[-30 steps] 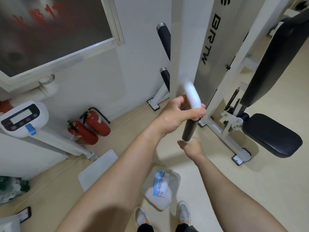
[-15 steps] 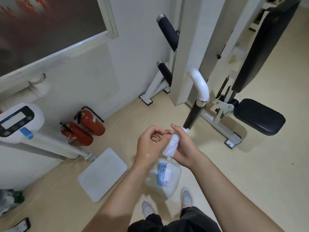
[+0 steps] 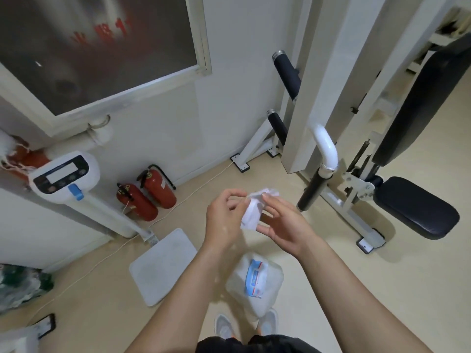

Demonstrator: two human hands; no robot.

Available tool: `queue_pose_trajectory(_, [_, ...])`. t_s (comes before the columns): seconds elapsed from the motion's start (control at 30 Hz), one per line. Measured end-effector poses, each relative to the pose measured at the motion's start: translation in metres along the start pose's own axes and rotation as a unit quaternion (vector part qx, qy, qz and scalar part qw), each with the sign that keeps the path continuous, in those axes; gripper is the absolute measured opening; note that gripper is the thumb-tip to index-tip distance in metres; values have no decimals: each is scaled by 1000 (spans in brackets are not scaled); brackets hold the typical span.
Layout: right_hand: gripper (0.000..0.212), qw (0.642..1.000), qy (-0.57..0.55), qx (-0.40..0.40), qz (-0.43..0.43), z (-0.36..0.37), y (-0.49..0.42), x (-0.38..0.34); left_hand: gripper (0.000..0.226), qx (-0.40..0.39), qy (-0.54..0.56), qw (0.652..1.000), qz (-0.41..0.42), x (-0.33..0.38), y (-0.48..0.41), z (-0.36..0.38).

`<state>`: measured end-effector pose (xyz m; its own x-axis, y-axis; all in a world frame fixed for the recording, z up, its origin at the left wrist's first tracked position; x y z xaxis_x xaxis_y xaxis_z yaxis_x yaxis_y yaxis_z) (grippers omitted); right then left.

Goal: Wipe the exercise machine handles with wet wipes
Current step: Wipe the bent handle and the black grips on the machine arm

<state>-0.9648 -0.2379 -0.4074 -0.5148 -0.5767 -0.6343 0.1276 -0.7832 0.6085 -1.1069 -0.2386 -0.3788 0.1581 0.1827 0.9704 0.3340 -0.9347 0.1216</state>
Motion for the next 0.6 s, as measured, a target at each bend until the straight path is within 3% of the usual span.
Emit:
queue_pose_trajectory(0.17, [19, 998, 52, 29, -27, -6, -6, -15, 9, 51, 30, 998, -36, -5, -14, -3])
queue_pose_trajectory(0.4, [2, 995, 80, 21, -56, 14, -16, -21, 12, 7, 27, 999, -32, 1, -24, 1])
queue_pose_trajectory(0.47, [13, 995, 75, 19, -64, 23, -20, -22, 4, -2, 37, 998, -42, 0, -31, 1])
queue_pose_trajectory(0.6, [14, 994, 80, 25, -73, 39, -35, -23, 8, -33, 43, 998, -44, -5, -51, -7])
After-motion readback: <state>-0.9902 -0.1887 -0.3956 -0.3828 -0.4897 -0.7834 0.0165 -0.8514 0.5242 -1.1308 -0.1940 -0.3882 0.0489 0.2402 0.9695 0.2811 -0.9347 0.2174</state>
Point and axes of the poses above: each hand's wrist, its own y-axis away from the middle knuckle, its own z-axis out of the palm, x = y × z, the point moved 5 cm from there along -y, towards the middle knuckle, and after that the axes turned 11 degrees about x, right-handed, at the moved point
